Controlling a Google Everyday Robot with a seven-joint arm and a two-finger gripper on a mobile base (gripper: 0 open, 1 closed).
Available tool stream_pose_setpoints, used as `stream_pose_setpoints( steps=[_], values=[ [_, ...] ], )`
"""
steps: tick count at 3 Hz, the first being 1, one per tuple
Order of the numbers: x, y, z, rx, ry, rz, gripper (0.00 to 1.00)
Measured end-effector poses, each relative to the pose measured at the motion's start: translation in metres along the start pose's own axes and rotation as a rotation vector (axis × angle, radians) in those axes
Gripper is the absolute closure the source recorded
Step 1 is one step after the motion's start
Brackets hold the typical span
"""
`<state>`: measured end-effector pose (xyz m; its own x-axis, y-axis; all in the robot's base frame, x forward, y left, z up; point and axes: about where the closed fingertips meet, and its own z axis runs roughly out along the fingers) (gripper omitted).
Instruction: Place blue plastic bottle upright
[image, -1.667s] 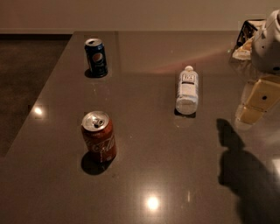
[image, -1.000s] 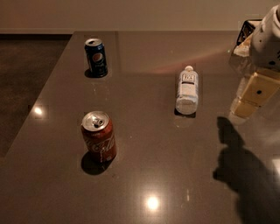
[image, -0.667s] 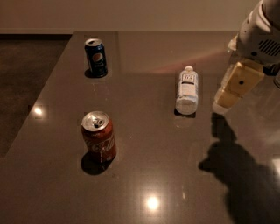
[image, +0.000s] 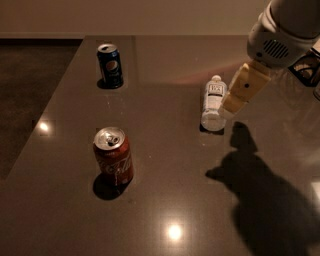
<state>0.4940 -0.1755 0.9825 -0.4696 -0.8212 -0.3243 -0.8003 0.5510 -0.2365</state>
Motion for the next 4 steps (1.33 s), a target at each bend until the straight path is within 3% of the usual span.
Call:
stream_pose_setpoints(
  steps=[2,3,4],
  values=[
    [-0.032,-0.008,0.018,0.059,0.038,0.165,0.00],
    [-0.051,-0.022,0.029,0.065,0.058,0.273,0.00],
    [-0.064,-0.033,0.035,0.051,0.051,0.340,0.00]
  ],
)
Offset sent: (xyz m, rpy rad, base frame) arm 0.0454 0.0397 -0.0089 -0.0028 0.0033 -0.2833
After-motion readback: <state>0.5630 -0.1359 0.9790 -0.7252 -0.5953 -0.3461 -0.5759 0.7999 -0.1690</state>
